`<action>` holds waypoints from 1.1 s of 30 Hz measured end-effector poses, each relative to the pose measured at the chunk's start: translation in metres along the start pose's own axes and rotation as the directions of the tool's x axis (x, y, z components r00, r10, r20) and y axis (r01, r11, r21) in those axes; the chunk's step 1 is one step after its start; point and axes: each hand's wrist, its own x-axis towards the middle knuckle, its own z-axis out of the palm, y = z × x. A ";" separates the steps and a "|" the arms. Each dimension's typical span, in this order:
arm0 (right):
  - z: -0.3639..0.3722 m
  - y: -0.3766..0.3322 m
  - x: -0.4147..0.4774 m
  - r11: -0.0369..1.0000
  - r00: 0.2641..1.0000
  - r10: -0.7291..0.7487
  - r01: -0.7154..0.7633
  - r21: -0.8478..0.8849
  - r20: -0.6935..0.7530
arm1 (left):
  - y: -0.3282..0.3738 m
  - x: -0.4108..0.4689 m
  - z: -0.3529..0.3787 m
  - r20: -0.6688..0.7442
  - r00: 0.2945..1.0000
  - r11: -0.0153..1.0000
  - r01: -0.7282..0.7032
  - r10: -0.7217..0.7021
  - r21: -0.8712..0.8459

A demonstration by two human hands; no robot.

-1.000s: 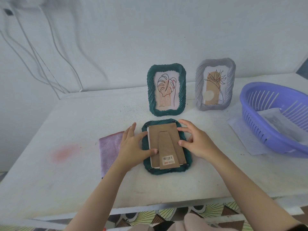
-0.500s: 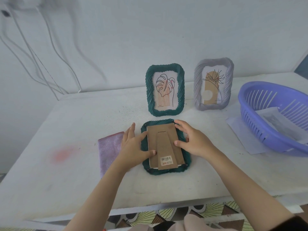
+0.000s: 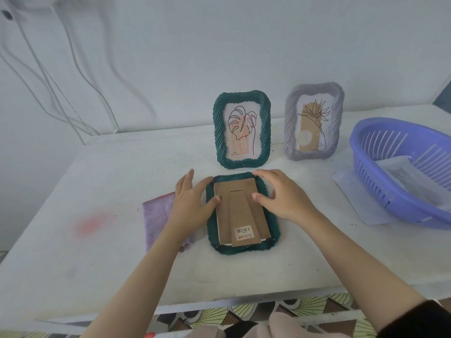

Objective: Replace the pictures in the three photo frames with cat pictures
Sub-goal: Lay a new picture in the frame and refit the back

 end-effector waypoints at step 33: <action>-0.001 0.006 0.029 0.998 0.987 0.058 -0.062 0.017 0.151 | -0.004 0.026 -0.008 0.131 0.988 0.995 0.089 -0.081 -0.052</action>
